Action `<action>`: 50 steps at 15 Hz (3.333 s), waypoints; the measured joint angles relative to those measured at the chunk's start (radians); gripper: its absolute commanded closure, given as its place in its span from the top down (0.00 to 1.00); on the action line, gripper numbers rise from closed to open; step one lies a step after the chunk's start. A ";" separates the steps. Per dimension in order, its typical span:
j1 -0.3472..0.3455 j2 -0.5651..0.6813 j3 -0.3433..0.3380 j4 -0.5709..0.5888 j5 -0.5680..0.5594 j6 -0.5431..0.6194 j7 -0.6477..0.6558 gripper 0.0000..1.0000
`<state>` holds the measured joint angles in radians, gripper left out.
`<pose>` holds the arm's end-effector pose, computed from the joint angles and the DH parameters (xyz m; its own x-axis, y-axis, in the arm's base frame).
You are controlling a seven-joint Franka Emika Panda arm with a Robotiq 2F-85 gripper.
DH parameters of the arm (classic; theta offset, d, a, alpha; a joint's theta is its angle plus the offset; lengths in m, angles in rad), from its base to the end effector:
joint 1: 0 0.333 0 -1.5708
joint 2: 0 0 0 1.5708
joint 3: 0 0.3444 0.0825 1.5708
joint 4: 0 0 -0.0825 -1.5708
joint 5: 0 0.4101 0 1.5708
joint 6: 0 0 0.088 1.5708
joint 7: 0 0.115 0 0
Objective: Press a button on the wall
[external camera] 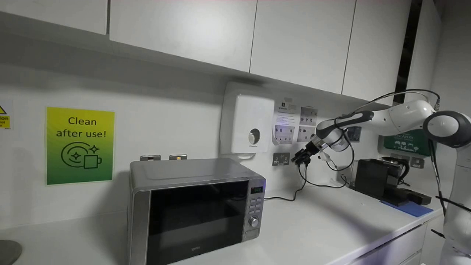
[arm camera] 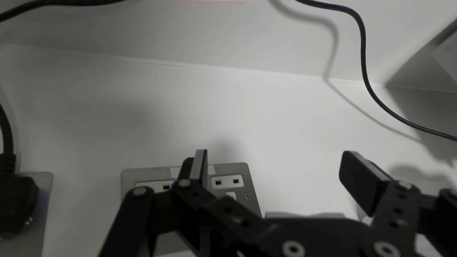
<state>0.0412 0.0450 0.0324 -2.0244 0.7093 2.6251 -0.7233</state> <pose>0.6299 0.0333 0.4942 0.7601 0.1330 0.6361 0.3311 -0.9215 -0.2029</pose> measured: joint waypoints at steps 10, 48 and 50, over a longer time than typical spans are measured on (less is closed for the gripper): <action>0.000 0.038 0.023 0.003 0.221 0.132 -0.358 0.67; 0.001 0.209 0.056 0.218 0.459 0.290 -0.446 0.00; 0.001 0.210 0.059 0.221 0.460 0.303 -0.450 0.00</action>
<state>0.0418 0.2551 0.0909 -1.8031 1.1689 2.9281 -1.1735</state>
